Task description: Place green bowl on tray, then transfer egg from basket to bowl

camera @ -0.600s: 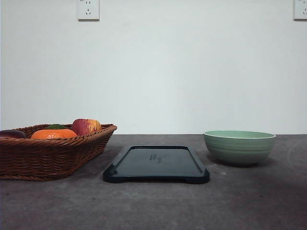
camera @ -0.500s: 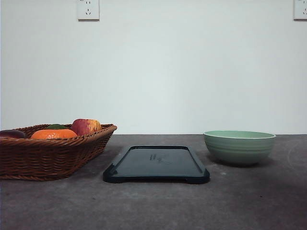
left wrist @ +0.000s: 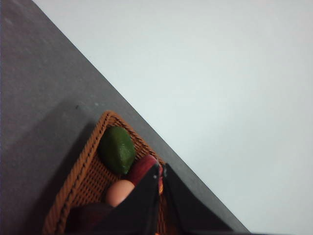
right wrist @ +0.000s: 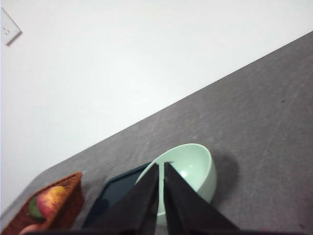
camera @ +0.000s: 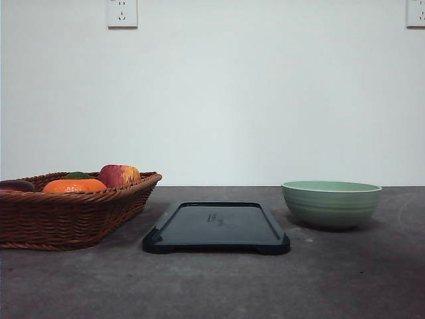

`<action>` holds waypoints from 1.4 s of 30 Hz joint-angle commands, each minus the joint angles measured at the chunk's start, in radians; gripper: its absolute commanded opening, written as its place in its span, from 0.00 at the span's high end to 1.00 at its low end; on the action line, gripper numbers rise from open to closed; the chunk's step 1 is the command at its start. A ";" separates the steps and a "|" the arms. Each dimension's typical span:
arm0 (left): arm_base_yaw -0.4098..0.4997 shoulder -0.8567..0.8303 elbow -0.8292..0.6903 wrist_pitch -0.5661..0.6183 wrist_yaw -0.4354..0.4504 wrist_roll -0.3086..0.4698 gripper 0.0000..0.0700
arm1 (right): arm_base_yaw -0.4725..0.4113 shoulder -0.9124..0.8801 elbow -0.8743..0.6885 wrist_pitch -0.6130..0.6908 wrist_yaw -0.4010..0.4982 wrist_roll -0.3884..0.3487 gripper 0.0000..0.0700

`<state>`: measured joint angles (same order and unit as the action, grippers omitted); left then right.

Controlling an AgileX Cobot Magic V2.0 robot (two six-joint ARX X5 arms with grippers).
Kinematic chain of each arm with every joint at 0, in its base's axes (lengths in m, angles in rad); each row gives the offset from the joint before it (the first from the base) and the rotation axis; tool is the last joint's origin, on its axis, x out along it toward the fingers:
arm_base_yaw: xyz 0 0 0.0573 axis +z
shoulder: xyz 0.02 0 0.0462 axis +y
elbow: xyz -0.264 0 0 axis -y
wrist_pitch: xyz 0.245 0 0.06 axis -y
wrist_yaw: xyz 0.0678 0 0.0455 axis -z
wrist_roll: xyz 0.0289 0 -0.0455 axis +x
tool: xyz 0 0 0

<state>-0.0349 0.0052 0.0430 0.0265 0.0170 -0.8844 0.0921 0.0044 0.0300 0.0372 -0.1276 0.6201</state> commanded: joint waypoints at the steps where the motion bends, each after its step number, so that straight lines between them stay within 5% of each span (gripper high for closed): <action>1: 0.002 0.000 0.037 0.015 0.008 0.021 1.00 | 0.002 0.000 0.034 0.003 -0.001 0.025 0.99; 9: 0.002 0.079 0.237 -0.167 0.011 0.274 1.00 | 0.002 0.082 0.187 -0.082 -0.002 -0.051 0.99; 19: 0.002 0.381 0.540 -0.382 0.029 0.500 1.00 | 0.004 0.343 0.411 -0.200 -0.005 -0.293 0.99; 27: 0.000 0.677 0.768 -0.526 0.193 0.558 1.00 | 0.004 0.579 0.550 -0.251 -0.082 -0.405 0.99; 35: -0.019 0.900 0.916 -0.644 0.229 0.657 1.00 | 0.006 0.822 0.676 -0.343 -0.212 -0.438 0.99; 42: -0.040 1.029 0.996 -0.727 0.285 0.720 1.00 | 0.022 0.990 0.787 -0.453 -0.224 -0.457 0.99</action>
<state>-0.0723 1.0238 1.0100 -0.7065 0.2930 -0.1980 0.1101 0.9751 0.7954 -0.4123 -0.3469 0.1804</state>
